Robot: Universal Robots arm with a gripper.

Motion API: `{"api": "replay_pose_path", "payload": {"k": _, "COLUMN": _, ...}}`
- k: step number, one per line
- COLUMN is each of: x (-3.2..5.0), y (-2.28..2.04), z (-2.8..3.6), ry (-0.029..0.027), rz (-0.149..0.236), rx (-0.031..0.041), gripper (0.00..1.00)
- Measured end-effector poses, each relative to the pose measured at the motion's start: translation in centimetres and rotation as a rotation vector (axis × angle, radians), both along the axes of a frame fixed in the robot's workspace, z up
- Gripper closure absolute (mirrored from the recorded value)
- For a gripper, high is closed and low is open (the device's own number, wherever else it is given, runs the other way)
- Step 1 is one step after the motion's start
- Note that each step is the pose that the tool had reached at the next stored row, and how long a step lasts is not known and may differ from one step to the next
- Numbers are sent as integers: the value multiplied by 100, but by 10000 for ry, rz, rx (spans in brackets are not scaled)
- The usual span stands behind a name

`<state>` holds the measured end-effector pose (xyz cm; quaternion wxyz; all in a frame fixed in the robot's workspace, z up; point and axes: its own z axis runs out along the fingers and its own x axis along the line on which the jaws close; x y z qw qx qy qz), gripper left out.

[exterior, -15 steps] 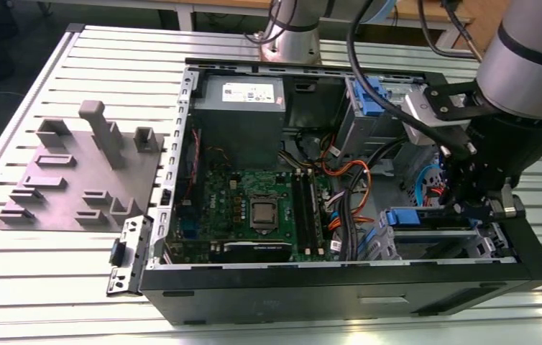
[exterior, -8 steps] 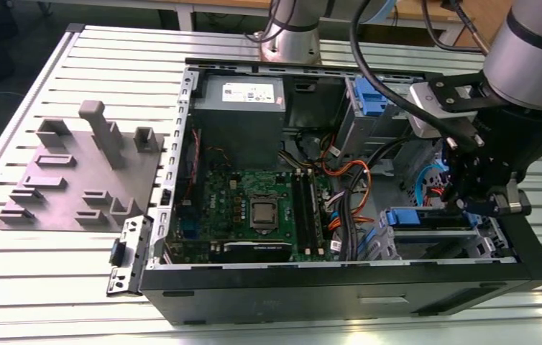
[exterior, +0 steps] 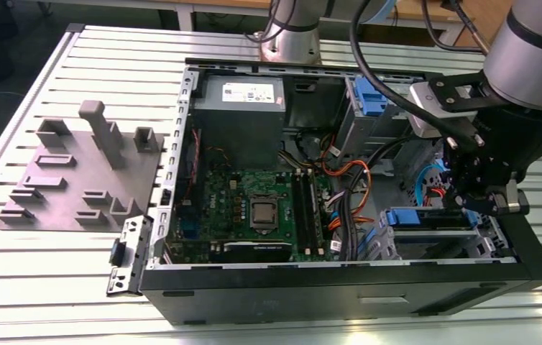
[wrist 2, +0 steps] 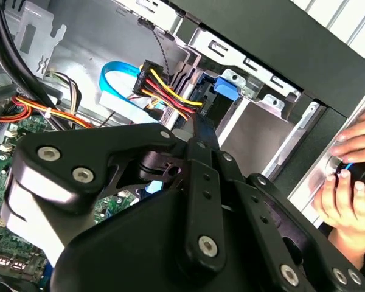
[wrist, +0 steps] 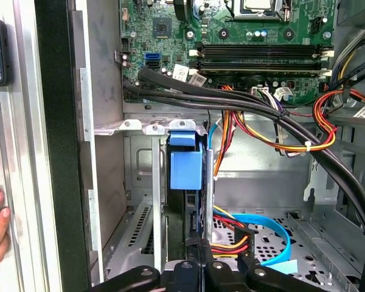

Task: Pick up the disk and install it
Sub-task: 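Insert the first disk wire, then insert the second disk wire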

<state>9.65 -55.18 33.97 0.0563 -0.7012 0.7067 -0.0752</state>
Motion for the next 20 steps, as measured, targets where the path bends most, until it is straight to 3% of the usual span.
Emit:
{"api": "replay_pose_path", "payload": {"k": 14, "x": 0, "y": 0, "z": 0, "ry": 16, "rz": 0, "rx": 0, "gripper": 89}}
{"api": "replay_pose_path", "payload": {"k": 15, "x": 1, "y": -1, "z": 1, "ry": 53, "rz": 2, "rx": 3, "gripper": 89}}
{"api": "replay_pose_path", "payload": {"k": 18, "x": 0, "y": 1, "z": 11, "ry": 234, "rz": 0, "rx": 38, "gripper": 89}}
{"api": "replay_pose_path", "payload": {"k": 20, "x": 0, "y": 10, "z": 37, "ry": 264, "rz": 0, "rx": 40, "gripper": 89}}
